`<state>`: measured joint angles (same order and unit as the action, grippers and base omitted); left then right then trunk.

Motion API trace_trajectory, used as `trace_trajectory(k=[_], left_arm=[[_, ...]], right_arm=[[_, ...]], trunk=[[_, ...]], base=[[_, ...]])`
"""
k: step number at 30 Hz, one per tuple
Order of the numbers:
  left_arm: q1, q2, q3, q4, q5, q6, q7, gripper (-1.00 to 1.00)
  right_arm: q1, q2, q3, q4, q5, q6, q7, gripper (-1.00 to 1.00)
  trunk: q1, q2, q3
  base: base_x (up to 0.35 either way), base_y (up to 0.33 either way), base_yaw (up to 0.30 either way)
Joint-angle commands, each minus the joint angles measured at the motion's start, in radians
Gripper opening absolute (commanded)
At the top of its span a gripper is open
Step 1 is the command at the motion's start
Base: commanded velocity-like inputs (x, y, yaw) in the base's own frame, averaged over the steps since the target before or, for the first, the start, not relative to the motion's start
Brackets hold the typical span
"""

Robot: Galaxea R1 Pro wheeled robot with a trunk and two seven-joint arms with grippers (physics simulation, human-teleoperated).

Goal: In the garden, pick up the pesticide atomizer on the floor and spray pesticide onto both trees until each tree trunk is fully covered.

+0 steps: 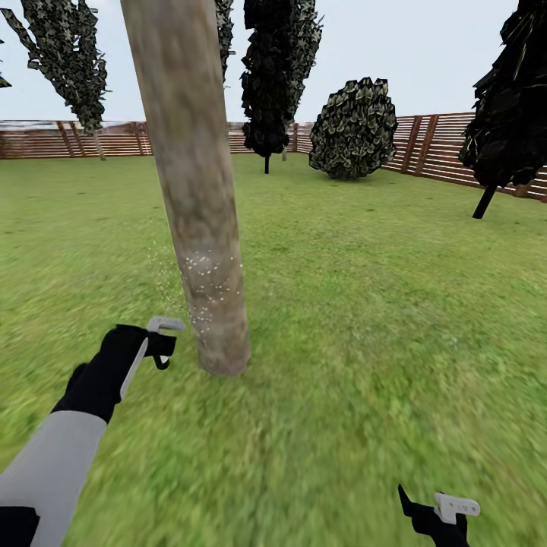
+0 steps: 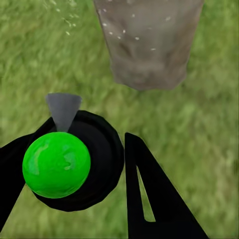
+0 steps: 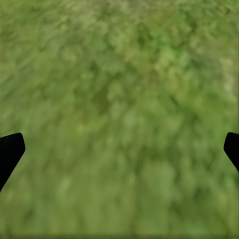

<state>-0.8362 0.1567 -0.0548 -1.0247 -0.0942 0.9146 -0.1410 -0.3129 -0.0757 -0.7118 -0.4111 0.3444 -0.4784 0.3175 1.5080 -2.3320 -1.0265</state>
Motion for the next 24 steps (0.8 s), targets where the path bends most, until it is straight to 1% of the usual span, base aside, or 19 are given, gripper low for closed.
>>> trace_trajectory(k=[1, 2, 5, 7, 8, 10, 11, 12, 13, 15, 16, 17, 19, 22, 23, 24], left_arm=[[0.001, -0.003, 0.000, 0.000, -0.002, -0.002, 0.002, -1.00], [0.005, -0.004, 0.000, 0.000, -0.002, -0.008, 0.004, -1.00], [0.045, -0.004, 0.003, 0.001, -0.003, -0.069, 0.009, -1.00], [0.073, -0.004, 0.008, 0.009, -0.002, -0.092, 0.059, -1.00], [0.090, -0.011, 0.007, 0.031, 0.002, -0.126, 0.086, -1.00], [0.101, -0.042, 0.009, 0.112, 0.002, -0.235, 0.104, -1.00], [0.103, -0.058, 0.010, 0.181, 0.002, -0.299, 0.114, -1.00], [0.104, -0.064, 0.011, 0.232, 0.004, -0.332, 0.124, -1.00], [0.104, -0.068, 0.012, 0.301, 0.009, -0.382, 0.132, -1.00], [0.104, -0.069, 0.023, 0.391, 0.035, -0.469, 0.147, -1.00], [0.104, -0.069, 0.052, 0.434, 0.061, -0.501, 0.185, -1.00], [0.105, -0.070, 0.077, 0.461, 0.084, -0.517, 0.230, -1.00], [0.106, -0.071, 0.089, 0.491, 0.098, -0.529, 0.253, -1.00], [0.107, -0.069, 0.096, 0.523, 0.108, -0.610, 0.264, -1.00], [0.107, -0.069, 0.096, 0.532, 0.110, -0.624, 0.265, -1.00], [0.108, -0.078, 0.096, 0.543, 0.110, -0.639, 0.269, -1.00]], right_arm=[[0.000, 0.000, 0.000, 0.000, 0.000, 0.000, 0.000, 1.00], [0.000, 0.000, 0.000, 0.001, 0.000, 0.000, 0.000, 1.00], [0.000, 0.000, 0.000, 0.001, 0.001, 0.000, 0.000, 1.00], [0.000, 0.000, 0.000, 0.002, 0.001, 0.001, 0.000, 1.00], [0.000, 0.000, 0.000, 0.002, 0.001, 0.001, 0.000, 1.00], [0.000, 0.000, 0.000, 0.002, 0.001, 0.001, 0.000, 1.00], [0.000, 0.000, 0.000, 0.002, 0.001, 0.001, 0.000, 1.00], [0.000, 0.000, 0.000, 0.002, 0.001, 0.001, 0.000, 1.00], [0.000, 0.000, 0.000, 0.002, 0.001, 0.001, 0.000, 1.00], [0.000, 0.001, 0.000, 0.002, 0.001, 0.001, 0.000, 1.00], [0.000, 0.001, 0.000, 0.002, 0.001, 0.001, 0.001, 1.00], [0.000, 0.001, 0.001, 0.002, 0.001, 0.001, 0.001, 1.00], [0.000, 0.001, 0.001, 0.002, 0.001, 0.001, 0.001, 1.00], [0.000, 0.000, 0.000, 0.000, -0.001, 0.001, 0.002, 1.00], [0.000, 0.000, 0.000, 0.000, -0.001, 0.001, 0.002, 1.00], [0.000, 0.000, 0.000, 0.000, -0.001, 0.001, 0.001, 1.00]], trunk=[[0.000, 0.000, 0.000], [0.000, 0.000, 0.000], [0.000, 0.000, 0.000], [0.000, 0.000, 0.000], [0.000, 0.000, 0.000], [0.000, 0.000, 0.000], [0.000, 0.000, 0.000], [0.000, 0.000, 0.000], [0.000, 0.000, 0.000], [0.000, 0.000, 0.000], [0.000, 0.000, 0.000], [0.000, 0.000, 0.000], [0.000, 0.000, 0.000], [0.000, 0.000, 0.000], [0.000, 0.000, 0.000], [0.000, 0.000, 0.000]], base=[[0.000, 0.000, 0.000], [0.000, 0.000, 0.000], [0.000, 0.000, 0.000], [0.000, 0.000, 0.000], [0.000, 0.000, 0.000], [0.000, 0.000, 0.000], [0.000, 0.000, 0.000], [0.000, 0.000, 0.000], [0.000, 0.000, 0.000], [0.000, 0.000, 0.000], [0.000, 0.000, 0.000], [0.000, 0.000, 0.000], [0.000, 0.000, 0.000], [0.000, -0.025, 0.000], [0.000, -0.172, 0.000], [0.016, -0.262, 0.000]])
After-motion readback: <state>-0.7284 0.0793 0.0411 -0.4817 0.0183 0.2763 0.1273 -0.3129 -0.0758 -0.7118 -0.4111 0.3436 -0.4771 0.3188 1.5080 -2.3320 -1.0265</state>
